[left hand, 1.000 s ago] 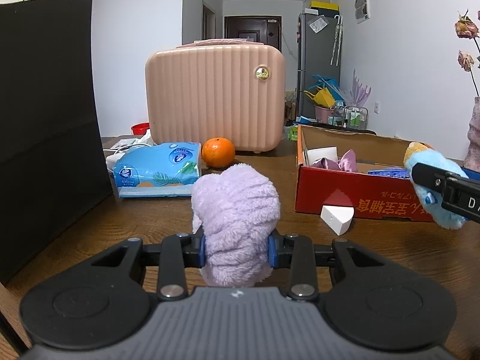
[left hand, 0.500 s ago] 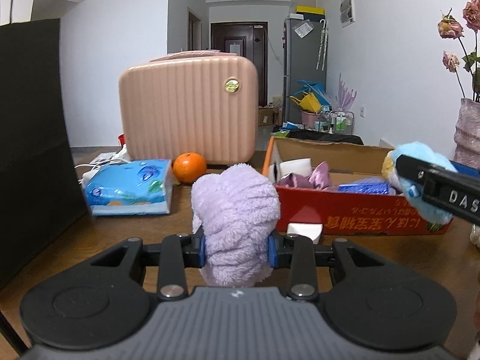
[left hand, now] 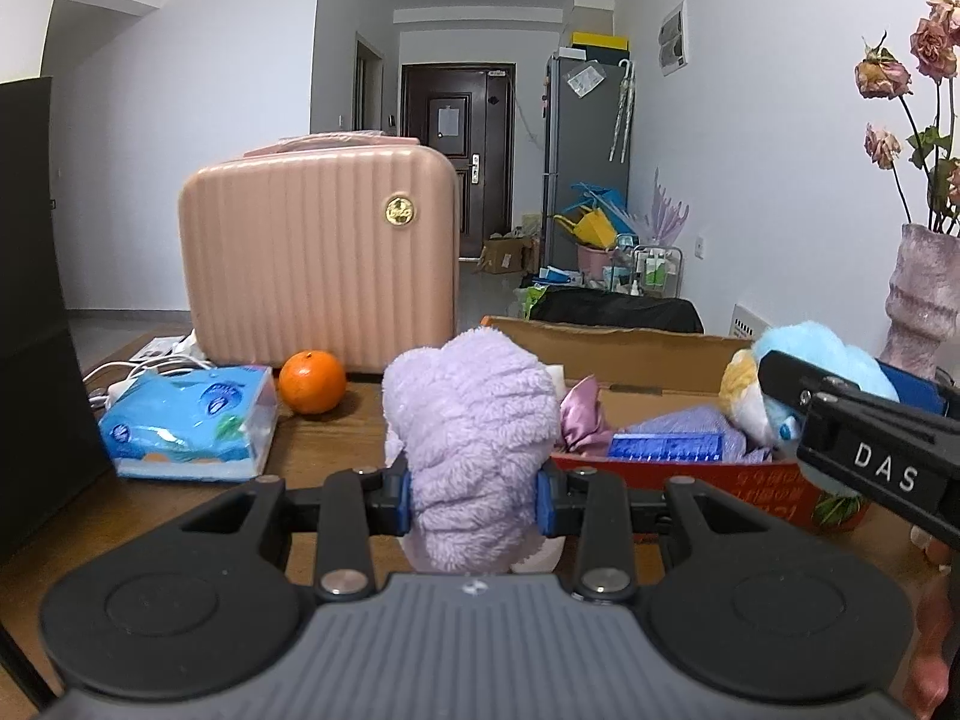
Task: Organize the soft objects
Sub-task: 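Carry the towel roll in the left tool while the right tool carries the blue plush to the box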
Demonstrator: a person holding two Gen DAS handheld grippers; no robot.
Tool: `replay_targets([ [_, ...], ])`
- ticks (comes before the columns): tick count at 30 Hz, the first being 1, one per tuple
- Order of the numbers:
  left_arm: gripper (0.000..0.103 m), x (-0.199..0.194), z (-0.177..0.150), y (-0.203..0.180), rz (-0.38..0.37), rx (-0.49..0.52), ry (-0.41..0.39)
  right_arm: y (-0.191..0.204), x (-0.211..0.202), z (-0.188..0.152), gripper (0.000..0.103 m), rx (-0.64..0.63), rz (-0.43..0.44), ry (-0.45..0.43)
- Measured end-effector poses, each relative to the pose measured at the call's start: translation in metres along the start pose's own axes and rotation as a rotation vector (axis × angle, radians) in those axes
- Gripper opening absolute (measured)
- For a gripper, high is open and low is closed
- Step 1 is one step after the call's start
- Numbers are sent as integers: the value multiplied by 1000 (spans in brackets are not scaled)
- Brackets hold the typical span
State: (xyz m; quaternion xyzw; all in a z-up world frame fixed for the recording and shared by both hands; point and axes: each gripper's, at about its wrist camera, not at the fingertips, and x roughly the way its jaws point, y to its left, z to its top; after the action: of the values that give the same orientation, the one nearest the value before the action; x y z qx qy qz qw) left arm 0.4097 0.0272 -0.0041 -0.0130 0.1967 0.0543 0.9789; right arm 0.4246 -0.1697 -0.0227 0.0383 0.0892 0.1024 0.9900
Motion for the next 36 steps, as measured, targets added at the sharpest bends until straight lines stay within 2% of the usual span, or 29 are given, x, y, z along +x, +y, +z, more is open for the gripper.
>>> replay_targets([
  [14, 36, 33, 25, -19, -29, -28, -32, -17, 23, 4, 71, 21, -42, -8],
  [36, 36, 90, 45, -26, -69, -45, -26, -18, 74, 6, 71, 16, -85, -3],
])
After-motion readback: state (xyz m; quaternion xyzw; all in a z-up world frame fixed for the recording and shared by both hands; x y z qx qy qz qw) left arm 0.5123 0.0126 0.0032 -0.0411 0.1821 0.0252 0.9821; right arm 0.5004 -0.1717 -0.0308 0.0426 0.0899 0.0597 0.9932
